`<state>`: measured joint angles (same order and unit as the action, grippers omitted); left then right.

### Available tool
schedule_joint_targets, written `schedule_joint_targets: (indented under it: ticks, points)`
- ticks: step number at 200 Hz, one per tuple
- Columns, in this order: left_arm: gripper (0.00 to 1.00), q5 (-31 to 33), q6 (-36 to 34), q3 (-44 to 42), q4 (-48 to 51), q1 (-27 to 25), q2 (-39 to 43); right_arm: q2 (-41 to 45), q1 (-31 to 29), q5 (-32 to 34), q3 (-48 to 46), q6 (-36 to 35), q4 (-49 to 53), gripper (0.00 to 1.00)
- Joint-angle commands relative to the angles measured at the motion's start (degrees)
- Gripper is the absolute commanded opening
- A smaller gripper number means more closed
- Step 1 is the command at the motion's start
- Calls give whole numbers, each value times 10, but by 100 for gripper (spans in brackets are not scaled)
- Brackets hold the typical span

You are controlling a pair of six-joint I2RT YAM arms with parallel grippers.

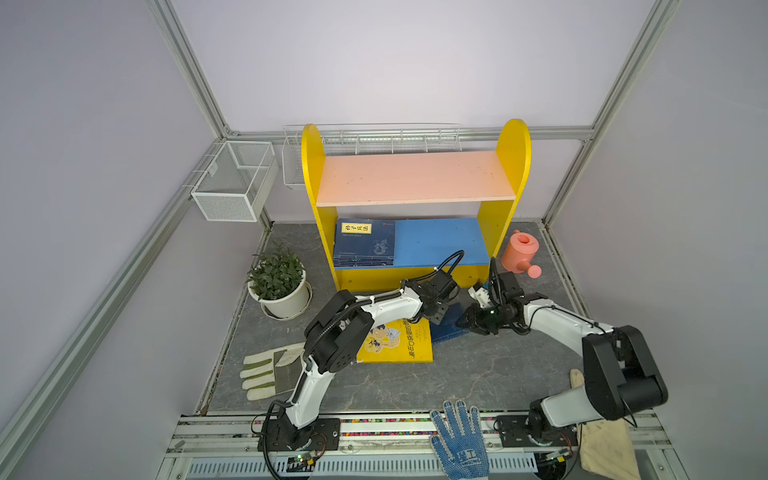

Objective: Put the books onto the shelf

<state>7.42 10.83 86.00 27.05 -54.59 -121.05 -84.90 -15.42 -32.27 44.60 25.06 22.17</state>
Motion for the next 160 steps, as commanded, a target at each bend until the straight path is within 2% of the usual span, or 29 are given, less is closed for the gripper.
schedule_joint_targets:
  ticks: [1, 11, 33, 54, 72, 91, 116, 143, 160]
  points:
    - [39, -69, -9, -31, 46, -15, -20, 30, -2, -11, 15, 14, -38, 14]
    - [39, -66, -9, -35, 38, -15, -11, 47, -2, 13, 18, 14, -23, 7]
    - [41, -70, -4, -42, 16, -15, 18, 97, -2, 107, 29, 7, 40, 6]
    - [57, -71, 3, -43, -3, -14, 52, 152, -2, 206, 51, -5, 113, 6]
    - [71, -61, 8, -51, -29, -14, 94, 199, -2, 247, 76, -21, 150, 6]
    - [82, -71, 24, -72, -82, -3, 147, 241, -2, 264, 101, -30, 167, 6]
    - [84, -73, 73, -114, -157, 19, 216, 271, -4, 250, 146, -34, 159, 6]
    - [84, 5, 145, -196, -232, 46, 302, 283, -13, 217, 183, -11, 123, 6]
    - [84, 85, 169, -266, -283, 52, 368, 287, -26, 203, 182, 19, 76, 6]
